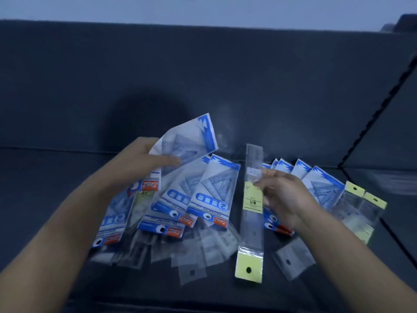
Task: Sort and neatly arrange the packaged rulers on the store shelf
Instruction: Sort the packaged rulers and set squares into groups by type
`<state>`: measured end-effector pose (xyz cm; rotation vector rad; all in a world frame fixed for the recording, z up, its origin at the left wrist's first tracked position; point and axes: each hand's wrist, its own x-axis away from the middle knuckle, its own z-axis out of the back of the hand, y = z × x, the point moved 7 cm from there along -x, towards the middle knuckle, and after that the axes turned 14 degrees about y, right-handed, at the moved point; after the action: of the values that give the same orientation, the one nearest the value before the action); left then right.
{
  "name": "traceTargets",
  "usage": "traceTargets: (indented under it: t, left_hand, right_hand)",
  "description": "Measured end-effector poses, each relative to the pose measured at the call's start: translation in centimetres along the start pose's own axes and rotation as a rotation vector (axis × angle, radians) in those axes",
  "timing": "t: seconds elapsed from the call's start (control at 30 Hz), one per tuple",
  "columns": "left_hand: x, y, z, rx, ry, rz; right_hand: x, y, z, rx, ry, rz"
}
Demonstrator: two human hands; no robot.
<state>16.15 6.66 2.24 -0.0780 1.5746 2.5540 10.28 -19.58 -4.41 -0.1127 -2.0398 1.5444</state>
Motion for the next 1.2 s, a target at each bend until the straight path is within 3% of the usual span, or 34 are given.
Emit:
traceTargets:
  t: [0.17, 0.37, 0.6, 0.87, 0.97, 1.1, 1.2]
  left_hand:
    - [0.3, 3.5, -6.0, 0.167, -0.085, 0.005]
    - [2.2, 8.1, -15.2, 0.155, -0.293, 0.081]
    - [6.9, 15.2, -27.9, 0.049, -0.431, -0.092]
    - [12.0, 24.4, -43.8, -0.101, -0.263, -0.424]
    - [13.2, 27.0, -49.3, -0.081, -0.318, -0.361]
    - [14.7, 29.6, -56.6, -0.088, -0.511, -0.326]
    - [14.4, 29.5, -61.9, -0.063, -0.642, -0.151]
  right_hand:
    - [-0.1, -1.1, 4.8, -0.150, 0.115, 0.006]
    - [1.0, -3.3, 15.3, -0.244, 0.284, 0.097]
    - [4.7, -5.1, 32.0, -0.329, 0.377, 0.143]
    - [8.8, -7.9, 52.0, -0.296, 0.455, 0.160]
    - [8.8, -9.2, 56.9, -0.360, 0.451, 0.141]
    - [6.7, -10.9, 60.9, -0.430, 0.415, 0.145]
    - [4.0, -12.0, 63.3, -0.435, 0.398, 0.172]
